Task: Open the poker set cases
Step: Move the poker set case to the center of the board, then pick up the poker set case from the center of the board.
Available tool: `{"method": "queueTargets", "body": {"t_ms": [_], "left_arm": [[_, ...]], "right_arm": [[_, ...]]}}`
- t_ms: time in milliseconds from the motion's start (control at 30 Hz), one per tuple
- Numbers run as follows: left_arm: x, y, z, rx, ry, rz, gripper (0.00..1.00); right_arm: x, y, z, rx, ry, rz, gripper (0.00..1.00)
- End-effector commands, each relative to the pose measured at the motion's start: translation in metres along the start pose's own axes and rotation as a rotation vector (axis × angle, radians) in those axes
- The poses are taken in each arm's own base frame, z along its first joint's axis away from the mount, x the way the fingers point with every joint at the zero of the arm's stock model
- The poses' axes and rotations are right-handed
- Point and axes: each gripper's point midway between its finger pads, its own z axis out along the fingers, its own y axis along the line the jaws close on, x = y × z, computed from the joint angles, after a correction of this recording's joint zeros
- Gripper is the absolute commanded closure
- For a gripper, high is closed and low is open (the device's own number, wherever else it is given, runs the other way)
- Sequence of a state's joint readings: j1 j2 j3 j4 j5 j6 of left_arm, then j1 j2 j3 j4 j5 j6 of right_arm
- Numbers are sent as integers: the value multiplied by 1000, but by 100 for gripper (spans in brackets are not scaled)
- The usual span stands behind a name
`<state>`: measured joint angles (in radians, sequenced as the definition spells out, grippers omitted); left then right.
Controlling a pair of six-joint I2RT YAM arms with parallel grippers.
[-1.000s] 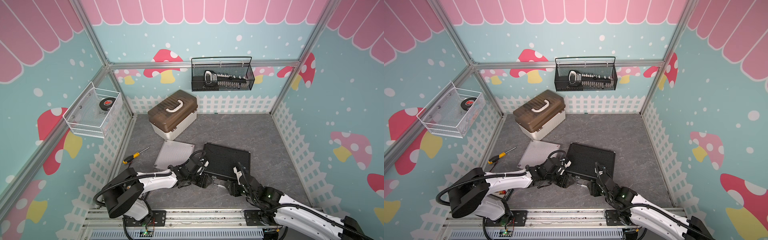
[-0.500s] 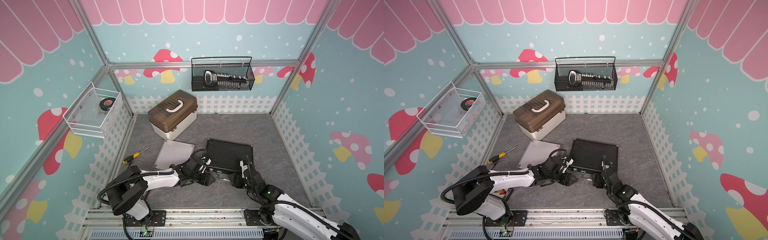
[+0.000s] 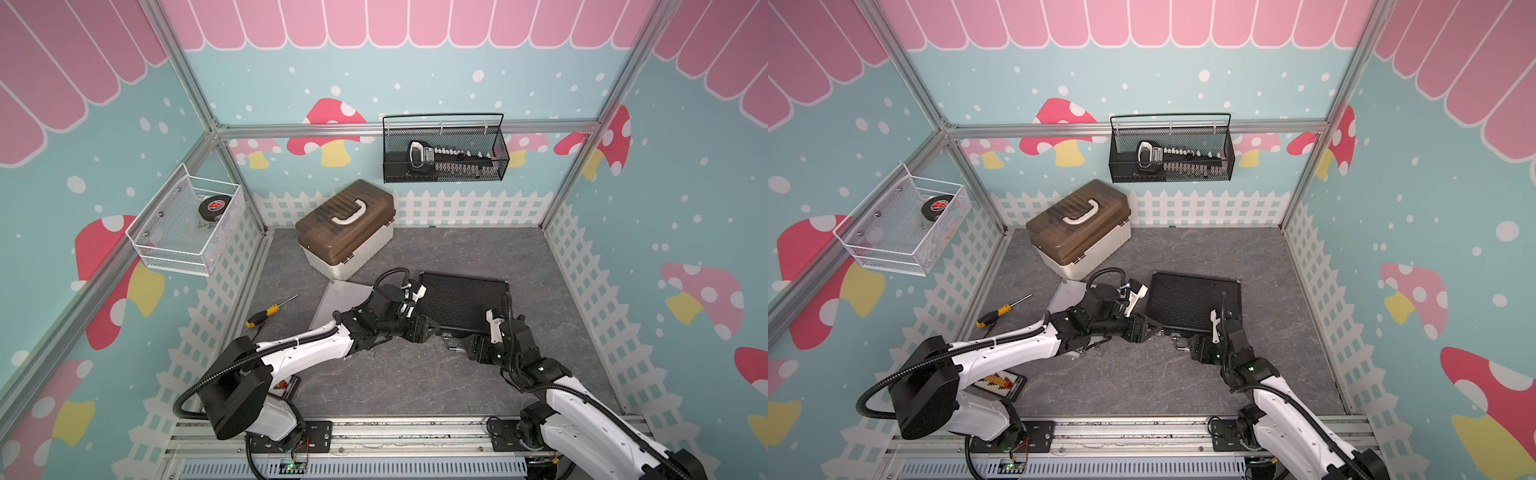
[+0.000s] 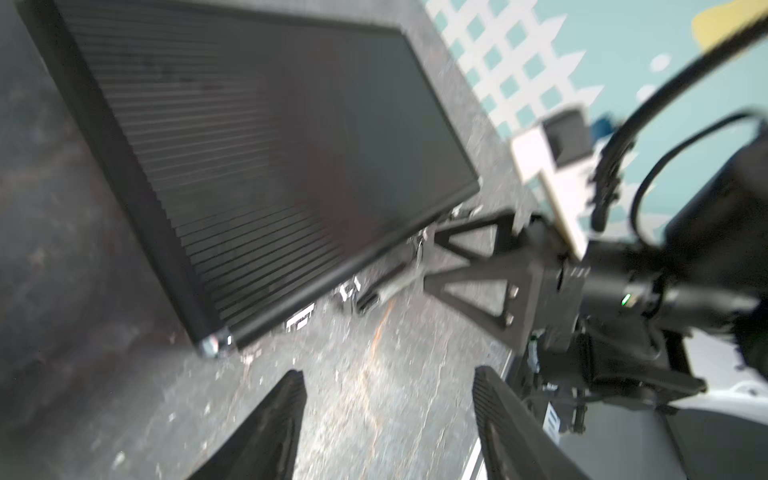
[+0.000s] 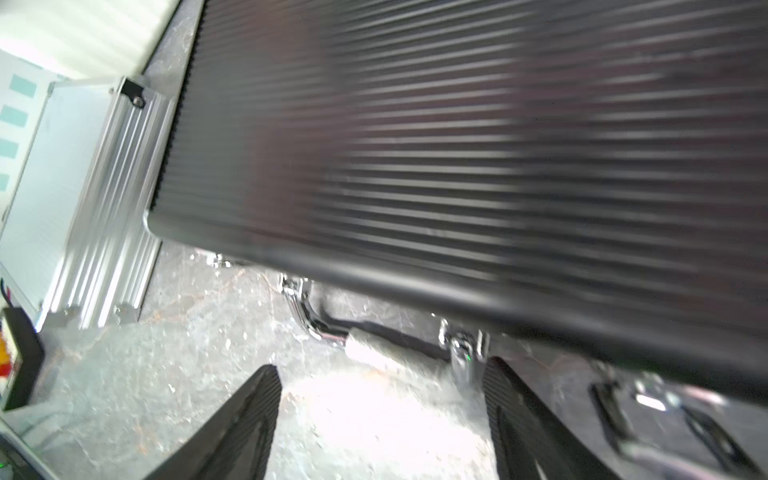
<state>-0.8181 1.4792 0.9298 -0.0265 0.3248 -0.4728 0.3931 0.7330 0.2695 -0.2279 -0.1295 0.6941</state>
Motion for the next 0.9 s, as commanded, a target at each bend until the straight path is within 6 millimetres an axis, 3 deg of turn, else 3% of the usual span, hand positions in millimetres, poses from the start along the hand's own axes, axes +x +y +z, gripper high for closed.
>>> {"method": "queueTargets", "body": {"t_ms": [0,100,233,467,867], "left_arm": [[-25,19,-3,-93,-53,33,35],[-43,36,6,-133,-70,8,36],[-50,50,23,-145,-45,-27,38],[-26,73,52,-171,38,-98,40],[8,91,69,-175,88,-192,43]], "right_arm": [[26,-18,-1,39,40,59,21],[30,-21,1,40,36,70,22],[29,-17,11,12,41,70,24],[22,-9,28,-46,8,44,28],[8,-5,28,-132,-110,190,59]]}}
